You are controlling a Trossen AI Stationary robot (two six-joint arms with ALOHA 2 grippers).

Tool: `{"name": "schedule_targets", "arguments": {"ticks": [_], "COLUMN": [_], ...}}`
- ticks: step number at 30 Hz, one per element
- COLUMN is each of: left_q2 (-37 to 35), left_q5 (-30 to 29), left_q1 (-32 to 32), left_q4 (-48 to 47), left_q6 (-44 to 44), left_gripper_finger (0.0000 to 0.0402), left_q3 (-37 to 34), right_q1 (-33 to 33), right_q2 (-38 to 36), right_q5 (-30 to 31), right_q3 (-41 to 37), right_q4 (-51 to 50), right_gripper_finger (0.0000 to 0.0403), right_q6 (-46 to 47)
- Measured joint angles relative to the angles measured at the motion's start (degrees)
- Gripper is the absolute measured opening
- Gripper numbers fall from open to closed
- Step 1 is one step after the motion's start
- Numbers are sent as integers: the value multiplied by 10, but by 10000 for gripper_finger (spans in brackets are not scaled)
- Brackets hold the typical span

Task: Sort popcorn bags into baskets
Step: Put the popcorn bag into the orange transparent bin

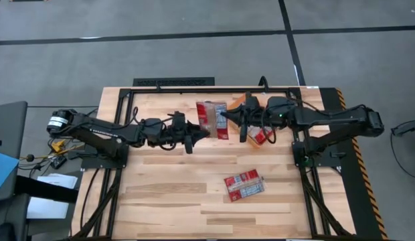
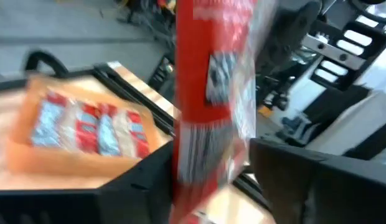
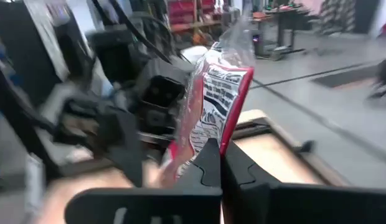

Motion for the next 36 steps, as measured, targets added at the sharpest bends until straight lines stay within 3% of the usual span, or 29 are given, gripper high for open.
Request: {"name": "schedule_targets", "arguments": {"ticks": [8, 16, 20, 24, 28, 32, 36], "left_q2": [1, 1, 1, 1, 1, 1, 1], "left_q5": [62, 54, 27, -28, -38, 14, 24], "left_q1": [17, 36, 44, 44, 44, 44, 40], "left_q4": [-1, 52, 126, 207, 220, 194, 188], "left_q6": [-116, -344, -491, -548, -617, -679, -722], "left_gripper_finger": [258, 273, 273, 273, 273, 273, 273], "left_q3": [-1, -2, -2, -2, -2, -2, -2], "right_q1": [9, 81, 146, 204, 241, 247, 246], "right_q2": [-5, -5, -5, -5, -5, 1, 1], "right_q5": [71, 139, 245, 342, 354, 355, 352], "right_q3": [101, 165, 192, 210, 220, 220, 220], "right_q4": [-157, -225, -234, -236, -235, -235, -236], "right_gripper_finger": [3, 3, 4, 4, 3, 10, 5], "right_q6": [-168, -416, -524, -609, -670, -716, -725]}}
